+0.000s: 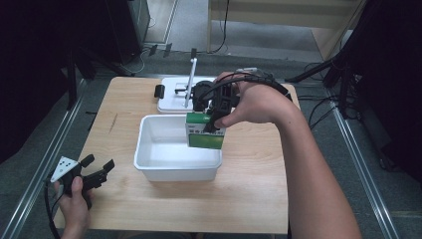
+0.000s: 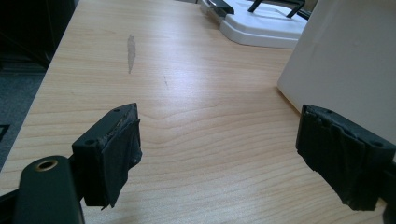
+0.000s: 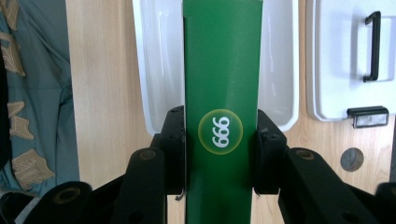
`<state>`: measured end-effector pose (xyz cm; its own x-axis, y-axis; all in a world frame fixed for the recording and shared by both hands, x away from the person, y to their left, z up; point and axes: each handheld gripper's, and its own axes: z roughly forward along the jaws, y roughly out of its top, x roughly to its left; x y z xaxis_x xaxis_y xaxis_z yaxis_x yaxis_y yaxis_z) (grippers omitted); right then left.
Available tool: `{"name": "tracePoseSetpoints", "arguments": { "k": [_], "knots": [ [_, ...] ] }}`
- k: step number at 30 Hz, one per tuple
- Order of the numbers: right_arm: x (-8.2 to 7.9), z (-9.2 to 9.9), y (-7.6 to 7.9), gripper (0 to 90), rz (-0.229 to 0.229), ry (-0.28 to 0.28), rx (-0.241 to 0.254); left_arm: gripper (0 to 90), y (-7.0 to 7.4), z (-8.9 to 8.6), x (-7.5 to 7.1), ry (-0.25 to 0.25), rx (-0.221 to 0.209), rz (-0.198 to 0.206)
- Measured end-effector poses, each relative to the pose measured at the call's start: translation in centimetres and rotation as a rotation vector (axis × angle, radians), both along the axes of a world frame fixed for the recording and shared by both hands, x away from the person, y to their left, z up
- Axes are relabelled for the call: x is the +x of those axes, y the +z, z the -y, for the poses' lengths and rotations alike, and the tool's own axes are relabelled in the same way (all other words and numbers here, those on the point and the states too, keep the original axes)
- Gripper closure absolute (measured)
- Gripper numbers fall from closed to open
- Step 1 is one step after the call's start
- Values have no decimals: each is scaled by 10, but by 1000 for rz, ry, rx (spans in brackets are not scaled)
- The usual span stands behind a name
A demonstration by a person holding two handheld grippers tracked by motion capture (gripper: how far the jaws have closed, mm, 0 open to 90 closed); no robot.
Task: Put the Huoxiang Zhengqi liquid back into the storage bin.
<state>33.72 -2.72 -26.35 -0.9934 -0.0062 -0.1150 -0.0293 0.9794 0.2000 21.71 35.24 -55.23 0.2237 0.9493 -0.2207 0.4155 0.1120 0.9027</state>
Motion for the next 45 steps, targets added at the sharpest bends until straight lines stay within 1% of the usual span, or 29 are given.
{"name": "tracePoseSetpoints", "arguments": {
  "k": [5,6,7,8,9,13,14,15,16,17,19,22,24,26,27,28,31,32,33,34,35,37,38,45],
  "knots": [
    [0,-7,-3,644,-5,13,0,146,0,0,0,0,-1,0],
    [-2,-9,-4,644,-8,0,-11,146,0,-1,0,0,-5,-1],
    [-2,-9,-4,644,-8,0,-11,146,0,-1,0,0,-5,-1],
    [-1,-10,-5,644,-7,16,-7,146,0,-1,0,0,-5,-1],
    [-2,-11,-6,644,-11,6,-10,146,0,-1,0,-1,-3,0],
    [-1,-12,-16,643,-18,18,-8,147,0,-1,0,-1,-4,-1],
    [-1,-12,-16,643,-18,18,-8,147,0,-1,0,-1,-4,-1],
    [-1,-12,-21,643,-22,16,-7,146,0,-1,0,0,-5,0],
    [-1,-12,-21,643,-22,16,-7,146,0,-1,0,-1,-4,-1],
    [0,-12,-26,643,-26,27,-10,146,0,-1,0,-1,-3,-1],
    [1,-11,-28,643,-27,31,-15,146,0,-1,0,-1,-2,-1],
    [1,-12,-36,643,-31,42,-20,147,0,0,0,1,-5,0],
    [1,-12,-44,642,-22,46,-41,147,0,0,0,0,-5,0],
    [1,-12,-46,642,-19,51,-42,147,0,0,0,0,-4,-1],
    [2,-13,-48,642,-14,63,-42,147,0,0,0,0,-5,0],
    [2,-13,-50,641,-16,53,-49,146,0,-1,0,0,-5,-1],
    [4,-13,-57,641,-14,61,-48,147,0,-1,0,0,-6,-1],
    [5,-13,-60,642,-12,53,-49,146,0,-1,0,0,-5,-1],
    [7,-13,-64,641,-12,65,-50,146,0,-1,0,0,-6,-2],
    [7,-13,-64,641,-12,65,-50,147,0,-1,0,0,-6,-2],
    [8,-13,-70,641,-18,55,-54,147,0,-1,0,1,-7,-1],
    [10,-13,-75,641,-21,62,-52,147,0,-1,0,1,-6,-1],
    [10,-13,-75,641,-21,62,-52,147,0,-1,0,1,-7,-1],
    [11,-16,-90,641,-31,47,-69,147,0,-1,0,2,-8,-1]
  ]
}}
